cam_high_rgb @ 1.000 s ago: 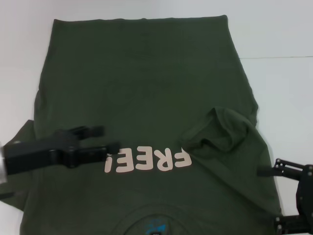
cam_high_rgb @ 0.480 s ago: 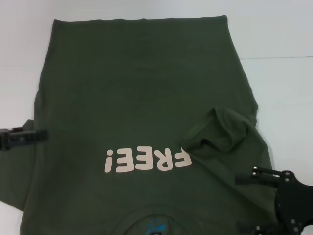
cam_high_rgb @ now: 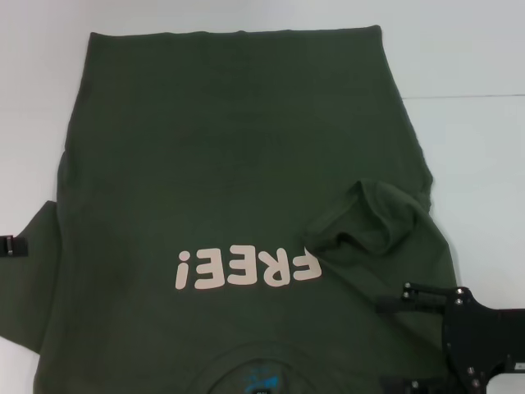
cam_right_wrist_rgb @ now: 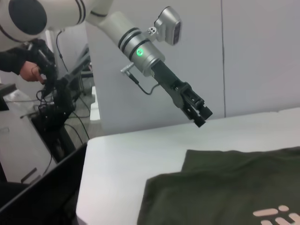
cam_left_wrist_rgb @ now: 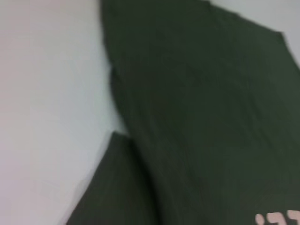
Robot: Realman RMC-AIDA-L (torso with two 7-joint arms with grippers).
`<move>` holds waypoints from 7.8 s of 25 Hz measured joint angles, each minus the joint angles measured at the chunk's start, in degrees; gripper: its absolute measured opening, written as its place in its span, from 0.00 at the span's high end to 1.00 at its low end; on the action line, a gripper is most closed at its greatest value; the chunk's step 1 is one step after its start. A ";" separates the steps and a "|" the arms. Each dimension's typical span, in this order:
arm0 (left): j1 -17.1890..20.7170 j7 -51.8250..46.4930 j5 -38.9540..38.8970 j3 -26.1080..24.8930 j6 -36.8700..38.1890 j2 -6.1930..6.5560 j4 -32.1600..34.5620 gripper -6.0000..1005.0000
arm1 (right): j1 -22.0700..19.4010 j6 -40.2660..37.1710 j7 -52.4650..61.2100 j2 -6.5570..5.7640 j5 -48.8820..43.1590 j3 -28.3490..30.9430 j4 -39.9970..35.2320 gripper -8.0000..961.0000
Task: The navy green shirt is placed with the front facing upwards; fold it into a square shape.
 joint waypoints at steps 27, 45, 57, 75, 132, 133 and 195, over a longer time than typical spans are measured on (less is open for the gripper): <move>-3.76 -8.46 16.41 0.16 -10.78 1.53 -8.81 0.07 | 3.76 3.73 1.22 0.27 -1.89 -0.21 3.03 0.01; -3.82 -8.53 17.97 1.59 -14.76 1.59 -11.22 0.07 | 4.91 5.13 2.38 0.23 -2.19 -0.21 3.03 0.01; -3.74 -8.49 18.02 2.35 -16.21 1.61 -11.73 0.07 | 5.62 5.89 3.23 0.24 -2.41 -0.21 3.07 0.02; -3.76 -8.47 18.08 3.66 -17.51 1.62 -13.24 0.07 | 5.86 6.46 3.93 0.24 -2.42 -0.21 3.12 0.02; -3.68 -8.43 18.08 4.77 -15.96 1.77 -12.79 0.07 | 6.14 8.07 6.19 0.24 -2.41 -1.79 3.12 0.02; -3.63 -8.40 18.10 4.74 -16.10 1.79 -12.78 0.07 | 6.14 8.07 6.19 0.24 -2.41 -1.79 3.12 0.02; -3.96 -8.50 18.10 6.75 -17.01 1.53 -13.50 0.07 | 6.69 8.53 6.74 0.23 -2.41 -2.41 3.03 0.02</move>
